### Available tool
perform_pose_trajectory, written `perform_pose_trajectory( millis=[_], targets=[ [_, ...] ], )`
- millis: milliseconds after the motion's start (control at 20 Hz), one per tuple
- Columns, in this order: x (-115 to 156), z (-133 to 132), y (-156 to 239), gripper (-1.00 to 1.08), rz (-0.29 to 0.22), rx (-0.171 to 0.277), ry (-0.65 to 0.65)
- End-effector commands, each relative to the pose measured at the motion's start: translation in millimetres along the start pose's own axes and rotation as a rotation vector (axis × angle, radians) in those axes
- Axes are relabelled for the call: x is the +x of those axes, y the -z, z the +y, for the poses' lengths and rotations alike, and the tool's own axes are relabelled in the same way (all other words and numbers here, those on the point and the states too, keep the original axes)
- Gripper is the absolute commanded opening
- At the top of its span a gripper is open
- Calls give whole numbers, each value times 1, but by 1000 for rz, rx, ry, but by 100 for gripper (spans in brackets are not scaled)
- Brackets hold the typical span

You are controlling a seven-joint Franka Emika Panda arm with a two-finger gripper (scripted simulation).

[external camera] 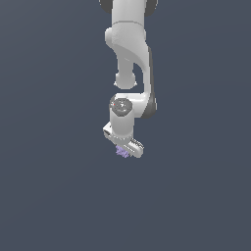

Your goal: Pick up the object and move it to a goal position.

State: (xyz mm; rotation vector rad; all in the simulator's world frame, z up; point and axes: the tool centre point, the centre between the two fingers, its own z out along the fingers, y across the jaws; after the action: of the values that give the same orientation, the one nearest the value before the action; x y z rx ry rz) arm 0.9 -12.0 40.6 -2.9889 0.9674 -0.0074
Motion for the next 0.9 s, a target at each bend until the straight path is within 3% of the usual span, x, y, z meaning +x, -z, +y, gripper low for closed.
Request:
perform_pose_trajectory(
  millis=[0,450,850],
  targets=[
    [0,-1,-1,-100,0,0,2],
    [-2,9,22,-100,0,0,2],
    [-7,30,75,-100,-1,1,2]
  ],
)
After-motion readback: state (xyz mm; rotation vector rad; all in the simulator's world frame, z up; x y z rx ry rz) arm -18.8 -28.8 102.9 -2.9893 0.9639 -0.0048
